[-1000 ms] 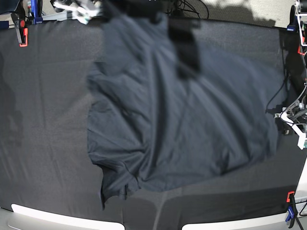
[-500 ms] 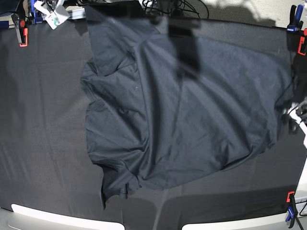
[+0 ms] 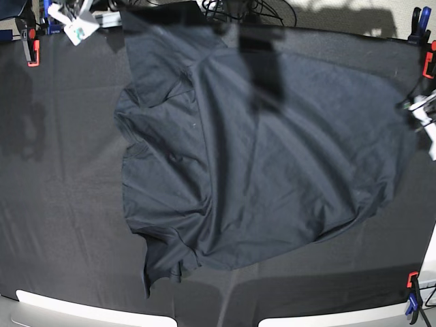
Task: Layout the t-shirt on the table in an organized manner, then fold the t-shirt properly
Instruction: 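Grasp the shirt edge near the left gripper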
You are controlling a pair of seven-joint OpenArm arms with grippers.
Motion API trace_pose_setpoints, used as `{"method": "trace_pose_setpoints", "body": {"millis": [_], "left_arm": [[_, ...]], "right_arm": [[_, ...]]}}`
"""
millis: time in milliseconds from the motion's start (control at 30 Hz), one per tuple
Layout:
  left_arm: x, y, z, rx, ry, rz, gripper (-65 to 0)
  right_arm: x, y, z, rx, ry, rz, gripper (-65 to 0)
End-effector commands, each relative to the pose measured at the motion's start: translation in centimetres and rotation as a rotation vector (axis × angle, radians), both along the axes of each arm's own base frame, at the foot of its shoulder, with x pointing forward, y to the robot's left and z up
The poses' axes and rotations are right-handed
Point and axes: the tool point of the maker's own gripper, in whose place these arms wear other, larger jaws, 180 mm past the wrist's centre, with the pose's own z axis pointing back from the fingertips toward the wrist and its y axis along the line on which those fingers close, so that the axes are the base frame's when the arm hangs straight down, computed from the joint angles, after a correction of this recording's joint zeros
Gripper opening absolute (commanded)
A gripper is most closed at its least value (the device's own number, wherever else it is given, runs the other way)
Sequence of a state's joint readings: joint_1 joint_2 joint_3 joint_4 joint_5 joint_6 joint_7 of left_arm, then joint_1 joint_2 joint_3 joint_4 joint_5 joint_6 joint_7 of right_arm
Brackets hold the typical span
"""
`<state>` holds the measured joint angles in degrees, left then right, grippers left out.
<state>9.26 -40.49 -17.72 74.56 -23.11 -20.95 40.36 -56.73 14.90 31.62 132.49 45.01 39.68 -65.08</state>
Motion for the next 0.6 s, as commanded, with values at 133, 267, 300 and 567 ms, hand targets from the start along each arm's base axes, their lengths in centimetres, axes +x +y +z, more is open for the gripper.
{"method": "trace_pose_setpoints", "body": {"millis": [133, 267, 300, 567], "left_arm": [[-1.1, 0.0, 1.1, -0.133, -0.033, 0.038, -37.0], [-2.1, -1.1, 0.0, -0.182, -0.005, 0.044, -37.0], [-2.3, -1.4, -0.3, -0.191, 0.005, 0.045, -37.0], [-0.7, -7.1, -0.1, -0.452, -0.092, -0.003, -37.0]], "right_arm": [[1.5, 0.1, 0.7, -0.001, -0.054, 0.017, -65.0], [2.3, 0.1, 0.8, -0.004, -0.079, 0.019, -65.0], [2.4, 0.1, 0.8, -0.004, -0.082, 0.018, -65.0], [2.7, -0.3, 0.9, -0.020, -0.086, 0.040, -65.0]]}}
